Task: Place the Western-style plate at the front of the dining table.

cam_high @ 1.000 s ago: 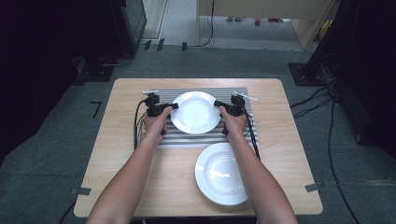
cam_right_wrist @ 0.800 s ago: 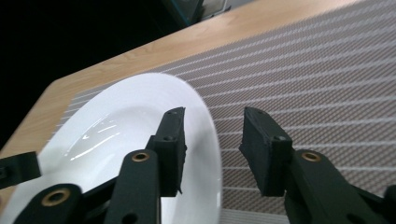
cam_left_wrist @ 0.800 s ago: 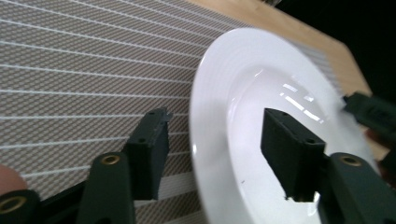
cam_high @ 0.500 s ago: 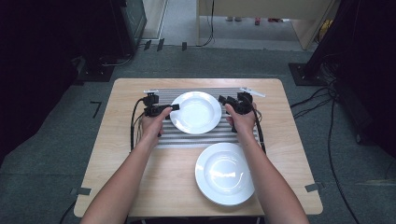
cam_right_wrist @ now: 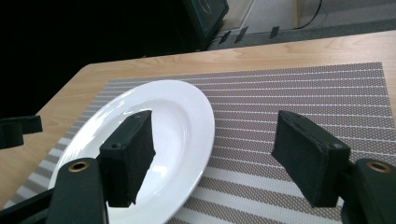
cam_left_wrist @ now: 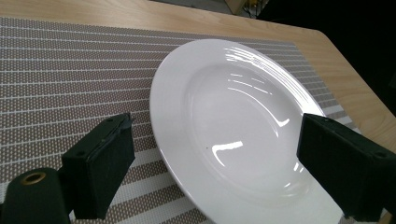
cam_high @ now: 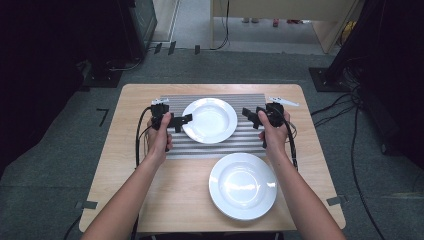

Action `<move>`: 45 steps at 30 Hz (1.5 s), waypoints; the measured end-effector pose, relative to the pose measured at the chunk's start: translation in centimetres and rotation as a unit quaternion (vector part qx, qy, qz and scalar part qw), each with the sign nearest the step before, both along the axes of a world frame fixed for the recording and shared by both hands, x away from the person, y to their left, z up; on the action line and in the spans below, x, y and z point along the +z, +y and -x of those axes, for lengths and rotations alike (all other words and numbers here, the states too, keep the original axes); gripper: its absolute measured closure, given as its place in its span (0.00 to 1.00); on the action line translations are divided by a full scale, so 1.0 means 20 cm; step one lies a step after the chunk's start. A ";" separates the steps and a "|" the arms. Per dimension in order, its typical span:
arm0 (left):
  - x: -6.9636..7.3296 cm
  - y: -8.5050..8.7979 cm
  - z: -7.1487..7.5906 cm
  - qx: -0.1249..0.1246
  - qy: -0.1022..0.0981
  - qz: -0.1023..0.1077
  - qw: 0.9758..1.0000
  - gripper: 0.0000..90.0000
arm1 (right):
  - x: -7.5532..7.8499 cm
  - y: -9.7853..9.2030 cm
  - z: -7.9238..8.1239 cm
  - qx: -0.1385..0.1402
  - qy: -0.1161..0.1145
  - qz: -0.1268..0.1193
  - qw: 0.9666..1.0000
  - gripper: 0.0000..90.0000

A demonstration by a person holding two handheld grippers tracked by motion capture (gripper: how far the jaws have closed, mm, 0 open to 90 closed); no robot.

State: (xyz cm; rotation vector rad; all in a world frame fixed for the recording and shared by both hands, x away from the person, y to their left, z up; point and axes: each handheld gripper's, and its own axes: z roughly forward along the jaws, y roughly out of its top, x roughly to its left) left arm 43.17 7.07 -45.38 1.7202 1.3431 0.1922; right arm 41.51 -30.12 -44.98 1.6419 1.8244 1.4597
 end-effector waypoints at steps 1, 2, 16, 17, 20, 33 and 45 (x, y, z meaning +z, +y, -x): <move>0.00 0.01 0.01 0.001 0.000 -0.001 1.000 0.13 | 0.00 -0.01 0.02 0.002 -0.002 0.006 1.000 0.31; 0.00 0.01 0.02 0.001 -0.001 -0.001 1.000 0.13 | 0.00 -0.02 0.03 0.002 -0.004 0.012 1.000 0.31; -0.04 0.09 0.20 -0.012 -0.019 -0.023 0.999 0.12 | -0.03 -0.14 0.26 0.019 -0.001 0.029 0.999 0.26; -0.04 0.10 0.21 -0.013 -0.021 -0.025 0.999 0.12 | -0.03 -0.15 0.28 0.019 -0.004 0.033 0.999 0.26; -0.03 0.11 0.25 -0.017 -0.024 -0.022 0.999 0.12 | -0.02 -0.18 0.32 0.018 -0.011 0.037 0.999 0.25; -0.03 0.20 0.41 -0.023 -0.042 -0.030 0.998 0.11 | 0.00 -0.32 0.53 0.005 -0.024 0.044 0.999 0.24; -0.07 0.36 0.57 -0.009 -0.038 -0.033 0.999 0.11 | -0.05 -0.52 0.73 -0.020 -0.020 0.049 0.998 0.23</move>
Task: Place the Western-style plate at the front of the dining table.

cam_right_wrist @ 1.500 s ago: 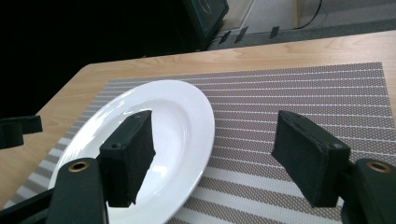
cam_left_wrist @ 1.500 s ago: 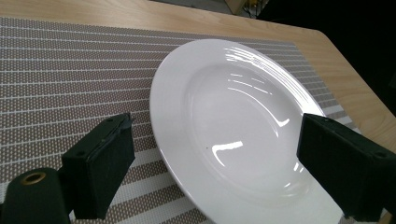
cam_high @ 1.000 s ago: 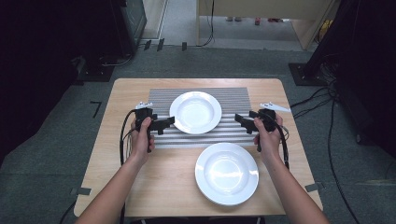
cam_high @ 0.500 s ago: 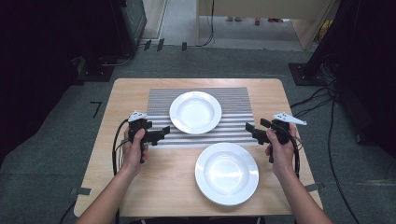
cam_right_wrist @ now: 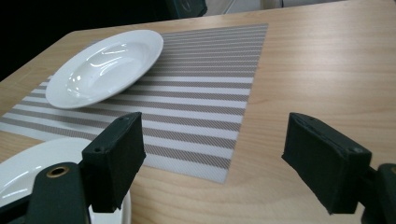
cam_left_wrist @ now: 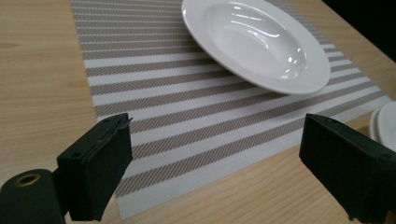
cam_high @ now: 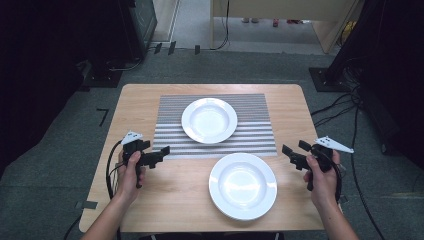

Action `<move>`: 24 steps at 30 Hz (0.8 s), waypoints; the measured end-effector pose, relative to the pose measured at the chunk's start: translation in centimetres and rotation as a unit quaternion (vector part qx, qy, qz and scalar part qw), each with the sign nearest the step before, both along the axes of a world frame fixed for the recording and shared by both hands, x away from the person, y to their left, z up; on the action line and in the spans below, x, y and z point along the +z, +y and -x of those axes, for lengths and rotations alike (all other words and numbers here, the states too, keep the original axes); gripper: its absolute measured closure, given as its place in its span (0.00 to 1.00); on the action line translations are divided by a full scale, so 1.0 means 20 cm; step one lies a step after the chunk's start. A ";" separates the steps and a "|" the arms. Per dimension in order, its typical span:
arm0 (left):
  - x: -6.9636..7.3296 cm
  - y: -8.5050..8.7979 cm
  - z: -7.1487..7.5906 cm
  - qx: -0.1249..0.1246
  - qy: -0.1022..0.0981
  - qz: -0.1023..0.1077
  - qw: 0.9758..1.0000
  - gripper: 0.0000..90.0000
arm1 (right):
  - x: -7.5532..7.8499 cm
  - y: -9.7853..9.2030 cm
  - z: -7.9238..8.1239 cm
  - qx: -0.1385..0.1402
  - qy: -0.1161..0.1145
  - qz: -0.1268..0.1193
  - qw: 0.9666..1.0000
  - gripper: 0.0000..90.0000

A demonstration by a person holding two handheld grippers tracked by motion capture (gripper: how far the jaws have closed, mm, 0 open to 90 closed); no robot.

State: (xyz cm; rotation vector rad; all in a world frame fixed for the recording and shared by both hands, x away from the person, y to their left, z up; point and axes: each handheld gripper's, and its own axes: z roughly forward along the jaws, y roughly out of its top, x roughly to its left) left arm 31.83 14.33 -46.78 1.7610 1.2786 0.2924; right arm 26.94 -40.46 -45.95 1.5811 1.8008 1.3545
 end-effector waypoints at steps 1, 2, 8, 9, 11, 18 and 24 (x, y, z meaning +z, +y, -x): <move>-0.01 0.01 0.01 0.002 0.001 0.000 1.000 0.11 | -0.01 -0.01 0.02 -0.003 0.001 -0.001 1.000 0.23; -0.01 0.03 0.02 0.005 0.002 -0.002 1.000 0.11 | -0.01 -0.03 0.03 -0.005 0.002 0.000 1.000 0.23; -0.04 0.11 0.09 0.019 0.003 -0.003 1.000 0.11 | -0.05 -0.08 0.12 -0.013 0.008 0.006 1.000 0.22; -0.04 0.12 0.10 0.022 0.004 0.000 1.000 0.11 | -0.05 -0.09 0.13 -0.014 0.009 0.010 1.000 0.22; -0.05 0.15 0.13 0.027 0.004 0.001 1.000 0.11 | -0.07 -0.11 0.16 -0.015 0.012 0.013 1.000 0.22; -0.11 0.25 0.22 0.044 0.015 -0.006 0.999 0.11 | -0.13 -0.16 0.23 -0.027 0.026 0.031 0.999 0.22; -0.16 0.32 0.29 0.058 0.021 -0.013 0.998 0.11 | -0.18 -0.22 0.30 -0.042 0.035 0.034 0.998 0.22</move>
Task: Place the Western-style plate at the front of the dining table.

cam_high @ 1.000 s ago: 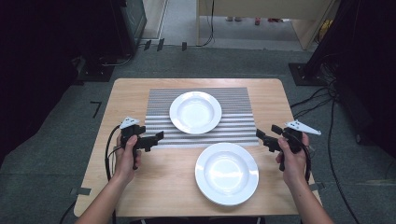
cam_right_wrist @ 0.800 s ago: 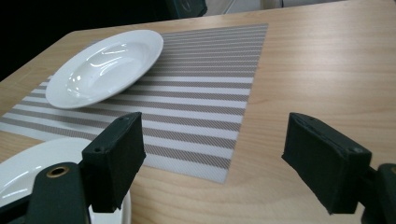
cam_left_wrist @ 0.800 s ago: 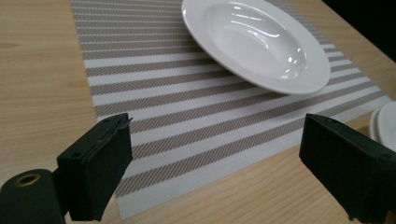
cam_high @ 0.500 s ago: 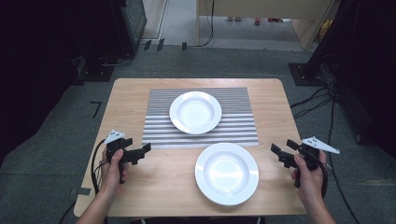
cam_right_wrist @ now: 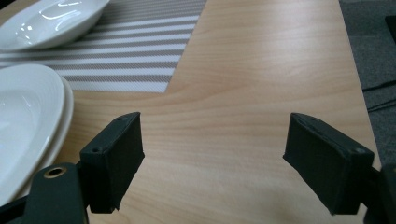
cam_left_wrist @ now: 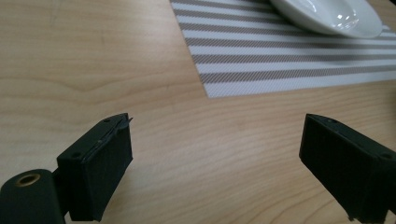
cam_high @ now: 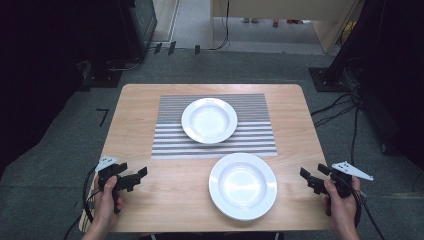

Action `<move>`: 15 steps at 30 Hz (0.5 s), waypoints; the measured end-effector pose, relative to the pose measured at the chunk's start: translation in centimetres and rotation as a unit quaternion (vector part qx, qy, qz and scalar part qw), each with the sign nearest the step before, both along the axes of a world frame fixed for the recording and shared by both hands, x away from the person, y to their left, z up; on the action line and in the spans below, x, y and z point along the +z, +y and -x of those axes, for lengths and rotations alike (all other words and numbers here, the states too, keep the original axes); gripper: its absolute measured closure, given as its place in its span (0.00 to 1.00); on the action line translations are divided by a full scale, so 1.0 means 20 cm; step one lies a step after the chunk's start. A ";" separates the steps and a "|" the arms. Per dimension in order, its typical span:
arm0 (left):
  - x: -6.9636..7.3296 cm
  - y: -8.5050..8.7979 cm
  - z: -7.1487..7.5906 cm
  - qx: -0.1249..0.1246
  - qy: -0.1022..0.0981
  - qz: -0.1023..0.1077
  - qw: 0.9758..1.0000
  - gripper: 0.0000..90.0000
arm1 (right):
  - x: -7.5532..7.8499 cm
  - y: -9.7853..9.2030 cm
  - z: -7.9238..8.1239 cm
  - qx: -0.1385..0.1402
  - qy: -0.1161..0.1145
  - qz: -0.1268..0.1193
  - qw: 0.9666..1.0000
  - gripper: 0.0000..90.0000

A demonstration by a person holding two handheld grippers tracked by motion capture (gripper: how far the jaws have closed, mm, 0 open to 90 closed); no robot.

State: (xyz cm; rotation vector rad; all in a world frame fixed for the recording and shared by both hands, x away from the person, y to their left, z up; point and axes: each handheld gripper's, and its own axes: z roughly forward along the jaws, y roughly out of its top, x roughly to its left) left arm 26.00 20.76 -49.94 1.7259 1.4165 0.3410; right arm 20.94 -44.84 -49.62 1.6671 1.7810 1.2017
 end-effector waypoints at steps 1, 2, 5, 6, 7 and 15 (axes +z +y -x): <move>-0.01 0.01 0.01 0.002 0.002 -0.002 1.000 0.11 | -0.01 0.00 0.01 -0.001 0.003 0.001 1.000 0.22; -0.01 0.02 0.02 0.005 0.002 -0.005 1.000 0.11 | -0.02 -0.01 0.02 -0.002 0.005 0.002 1.000 0.22; -0.03 0.06 0.06 0.015 0.005 -0.006 1.000 0.11 | -0.04 -0.02 0.06 -0.003 0.010 0.004 1.000 0.22; -0.04 0.08 0.07 0.018 0.006 -0.007 1.000 0.11 | -0.04 -0.03 0.07 -0.003 0.012 0.006 1.000 0.22; -0.05 0.09 0.08 0.022 0.006 -0.008 1.000 0.11 | -0.05 -0.03 0.08 -0.003 0.013 0.008 1.000 0.22; -0.06 0.16 0.16 0.042 0.002 -0.044 0.998 0.11 | -0.09 -0.08 0.17 -0.011 0.031 0.024 0.999 0.21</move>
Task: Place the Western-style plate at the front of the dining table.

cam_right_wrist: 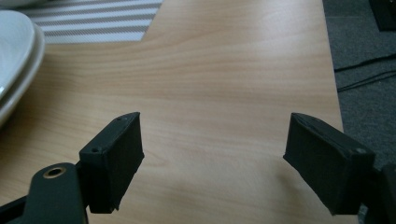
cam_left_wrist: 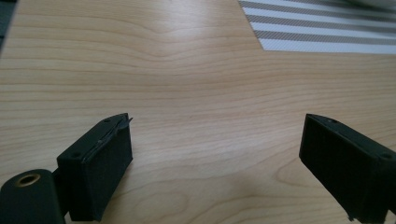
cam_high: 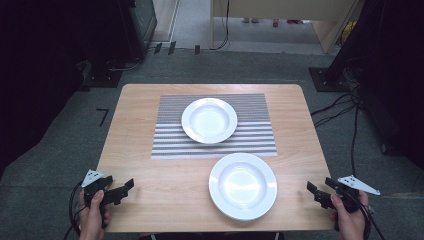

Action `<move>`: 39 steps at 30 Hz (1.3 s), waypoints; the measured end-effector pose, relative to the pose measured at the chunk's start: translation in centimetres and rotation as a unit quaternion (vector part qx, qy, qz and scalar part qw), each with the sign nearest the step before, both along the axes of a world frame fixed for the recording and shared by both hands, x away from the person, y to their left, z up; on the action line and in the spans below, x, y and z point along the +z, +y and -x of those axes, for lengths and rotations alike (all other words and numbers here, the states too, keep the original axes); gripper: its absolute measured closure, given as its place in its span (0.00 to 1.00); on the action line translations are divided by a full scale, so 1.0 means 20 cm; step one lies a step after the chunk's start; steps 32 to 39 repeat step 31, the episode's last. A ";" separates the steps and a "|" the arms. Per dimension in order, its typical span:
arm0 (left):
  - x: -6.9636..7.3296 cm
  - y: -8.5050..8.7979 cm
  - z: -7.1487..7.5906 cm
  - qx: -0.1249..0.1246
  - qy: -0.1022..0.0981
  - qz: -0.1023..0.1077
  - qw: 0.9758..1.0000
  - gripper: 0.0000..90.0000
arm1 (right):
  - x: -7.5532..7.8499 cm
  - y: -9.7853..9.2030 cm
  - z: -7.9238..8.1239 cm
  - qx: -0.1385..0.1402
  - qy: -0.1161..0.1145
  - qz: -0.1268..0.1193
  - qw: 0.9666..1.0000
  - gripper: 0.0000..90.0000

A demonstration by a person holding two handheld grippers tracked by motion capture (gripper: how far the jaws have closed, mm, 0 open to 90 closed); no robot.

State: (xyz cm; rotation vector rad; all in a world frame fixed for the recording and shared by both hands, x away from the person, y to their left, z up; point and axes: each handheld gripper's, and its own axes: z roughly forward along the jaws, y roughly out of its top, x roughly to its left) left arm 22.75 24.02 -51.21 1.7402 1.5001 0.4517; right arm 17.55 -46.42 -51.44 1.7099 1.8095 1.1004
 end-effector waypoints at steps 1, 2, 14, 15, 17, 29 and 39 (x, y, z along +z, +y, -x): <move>0.00 0.01 0.01 0.002 0.000 -0.008 1.000 0.11 | -0.01 -0.01 0.01 -0.002 0.004 0.002 1.000 0.21; 0.00 0.01 0.01 0.003 0.002 -0.014 1.000 0.11 | -0.02 -0.01 0.02 -0.005 0.008 0.004 1.000 0.21; -0.02 -0.02 0.05 0.003 0.005 -0.089 0.996 0.11 | -0.07 0.05 0.05 -0.022 0.019 0.097 0.995 0.16; -0.03 -0.03 0.05 0.002 0.003 -0.097 0.995 0.11 | -0.07 0.06 0.05 -0.018 0.016 0.098 0.995 0.14; -0.03 -0.05 0.05 -0.006 -0.003 -0.113 0.994 0.10 | -0.08 0.07 0.05 -0.017 0.012 0.096 0.995 0.09; -0.03 -0.05 0.05 -0.012 -0.003 -0.112 0.994 0.10 | -0.09 0.07 0.04 -0.013 0.015 0.096 0.995 0.04; -0.03 -0.05 0.06 -0.014 -0.003 -0.113 0.994 0.10 | -0.08 0.07 0.04 -0.013 0.016 0.097 0.995 0.04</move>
